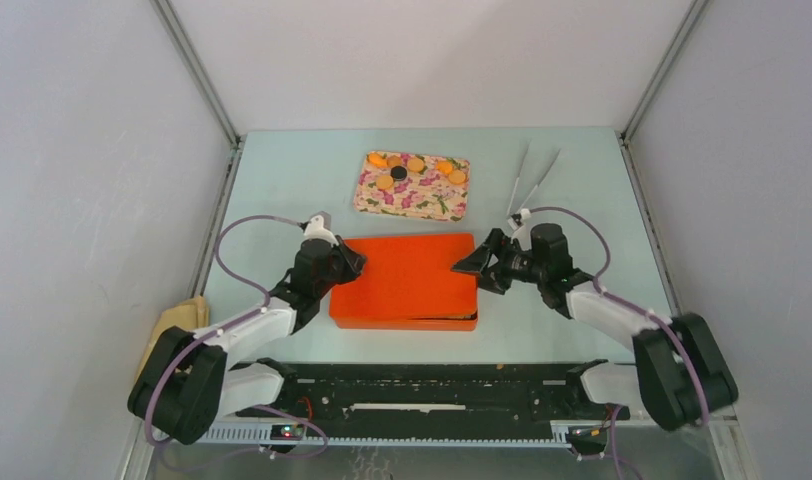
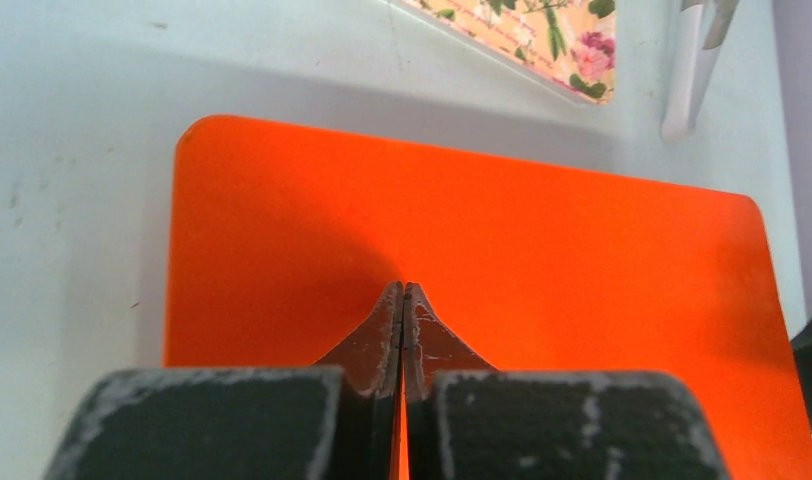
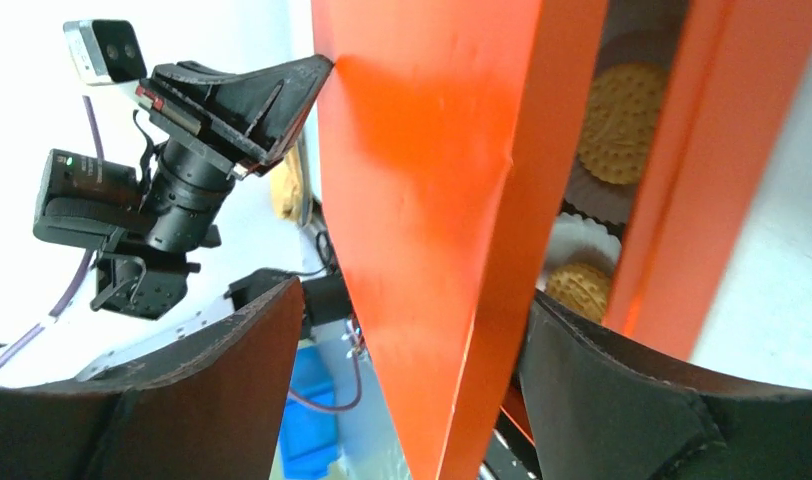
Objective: Pack the cookies
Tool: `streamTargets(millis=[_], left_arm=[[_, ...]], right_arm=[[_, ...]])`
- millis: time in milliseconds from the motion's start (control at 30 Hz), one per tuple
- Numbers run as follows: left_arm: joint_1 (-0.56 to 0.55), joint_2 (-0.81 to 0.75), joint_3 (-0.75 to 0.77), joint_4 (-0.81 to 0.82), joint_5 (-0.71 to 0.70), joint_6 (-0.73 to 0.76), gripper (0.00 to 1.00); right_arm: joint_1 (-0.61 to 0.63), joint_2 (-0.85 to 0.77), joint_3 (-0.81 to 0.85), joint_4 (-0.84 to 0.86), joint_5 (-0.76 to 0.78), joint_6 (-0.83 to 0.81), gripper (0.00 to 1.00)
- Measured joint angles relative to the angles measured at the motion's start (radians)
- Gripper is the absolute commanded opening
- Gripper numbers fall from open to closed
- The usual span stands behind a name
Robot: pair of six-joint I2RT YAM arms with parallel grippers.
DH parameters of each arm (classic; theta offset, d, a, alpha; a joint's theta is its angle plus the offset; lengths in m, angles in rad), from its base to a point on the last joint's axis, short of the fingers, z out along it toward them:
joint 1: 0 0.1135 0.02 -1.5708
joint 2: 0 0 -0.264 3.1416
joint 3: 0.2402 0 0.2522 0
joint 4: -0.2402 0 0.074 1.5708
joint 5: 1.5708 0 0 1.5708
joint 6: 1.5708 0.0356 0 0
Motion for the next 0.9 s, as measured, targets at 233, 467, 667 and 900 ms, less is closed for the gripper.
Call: streamTargets(millis=[233,467,667,900], left_arm=[[-0.003,0.102,0.009,0.112,0.066,-0.023,0.00],[-0.017,0.176,0.048,0.154,0.125,-0.032,0.00],[-0.024,0.095,0.102,-0.063,0.093,-0.030,0.00],[-0.007,-0.220,0.240,-0.542,-0.237,-0.047,0.00]], right_arm=[[-0.017,-0.223,0.085,-0.420,0.238,-0.133,0.76],[-0.016,-0.266,0.141,-0.601,0.392,-0.195,0.35],[0.003,-0.172,0.141,-0.679,0.492,-0.217,0.00],[0.033,-0.066,0.163,-0.713,0.557,-0.226,0.00]])
